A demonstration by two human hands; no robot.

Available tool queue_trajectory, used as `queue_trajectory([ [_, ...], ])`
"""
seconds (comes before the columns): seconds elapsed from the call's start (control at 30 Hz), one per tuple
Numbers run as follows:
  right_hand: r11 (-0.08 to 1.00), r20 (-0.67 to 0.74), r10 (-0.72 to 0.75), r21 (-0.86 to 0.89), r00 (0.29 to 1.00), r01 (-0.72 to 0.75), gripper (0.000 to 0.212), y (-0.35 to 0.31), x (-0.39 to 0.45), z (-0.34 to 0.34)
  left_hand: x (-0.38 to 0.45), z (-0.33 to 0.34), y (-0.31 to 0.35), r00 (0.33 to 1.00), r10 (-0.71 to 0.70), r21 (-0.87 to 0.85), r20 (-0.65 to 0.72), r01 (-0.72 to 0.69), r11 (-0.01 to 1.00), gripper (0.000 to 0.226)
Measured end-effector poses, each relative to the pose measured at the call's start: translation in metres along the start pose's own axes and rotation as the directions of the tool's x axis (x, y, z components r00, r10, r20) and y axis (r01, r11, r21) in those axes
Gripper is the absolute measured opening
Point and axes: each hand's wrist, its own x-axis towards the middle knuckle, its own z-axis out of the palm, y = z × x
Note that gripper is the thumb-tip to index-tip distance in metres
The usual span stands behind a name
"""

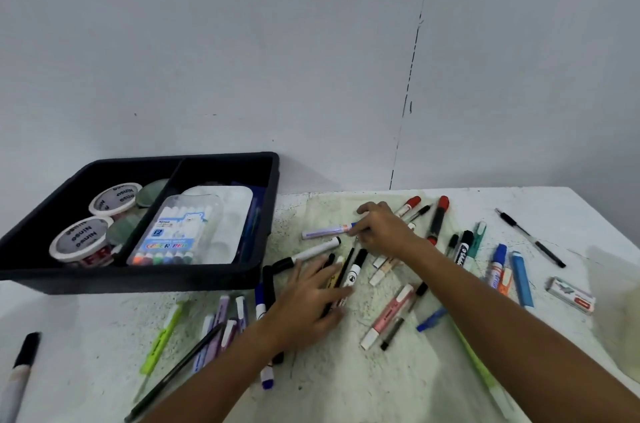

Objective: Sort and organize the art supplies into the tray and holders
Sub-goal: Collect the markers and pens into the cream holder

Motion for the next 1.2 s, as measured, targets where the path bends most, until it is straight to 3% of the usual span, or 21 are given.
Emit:
queue_trajectory([
  [0.17,0.999,0.045,-0.035,-0.035,0.998,0.037,0.020,0.006,0.011,-0.001,0.000,-0.002,-0.003,0.999,0.051,-0.190,0.001,-0.050,0.980,0.043],
  [0.3,0.991,0.057,-0.105,-0.081,0.993,0.109,0.012,0.009,0.012,0.000,0.005,-0.004,-0.007,0.995,0.030,-0.244,-0.098,-0.054,0.968,0.040],
  [0.4,0.973,0.096,-0.166,-0.148,0.981,0.179,0.012,0.011,0.012,-0.004,0.014,-0.008,-0.008,0.980,-0.071,-0.262,-0.188,0.020,0.965,0.039],
  [0.5,0.963,0.167,-0.162,-0.188,0.973,0.192,0.012,0.014,0.008,-0.016,0.026,-0.013,-0.005,0.963,-0.185,-0.270,-0.196,0.128,0.954,0.041],
  [0.57,0.979,0.214,-0.112,-0.143,0.970,0.145,0.013,0.014,0.005,-0.027,0.034,-0.014,-0.002,0.955,-0.241,-0.278,-0.175,0.187,0.942,0.039],
  [0.67,0.996,0.262,-0.023,0.084,0.965,0.001,0.013,0.013,-0.008,-0.055,0.050,-0.018,0.013,0.952,-0.271,-0.342,-0.143,0.209,0.916,0.035],
  [0.83,0.926,0.110,0.019,0.372,0.994,-0.059,0.021,0.006,-0.056,-0.113,0.088,-0.034,0.059,0.962,-0.229,-0.456,-0.148,0.139,0.879,0.009],
  [0.97,0.894,-0.078,0.126,0.441,0.989,-0.079,0.013,0.018,-0.106,-0.153,0.123,-0.041,0.105,0.956,-0.249,-0.572,-0.156,0.118,0.812,0.013],
  [1.2,0.867,-0.397,0.305,0.492,0.866,-0.080,0.019,0.052,-0.213,-0.211,0.186,-0.051,0.205,0.990,-0.022,-0.666,-0.142,-0.080,0.741,0.019],
])
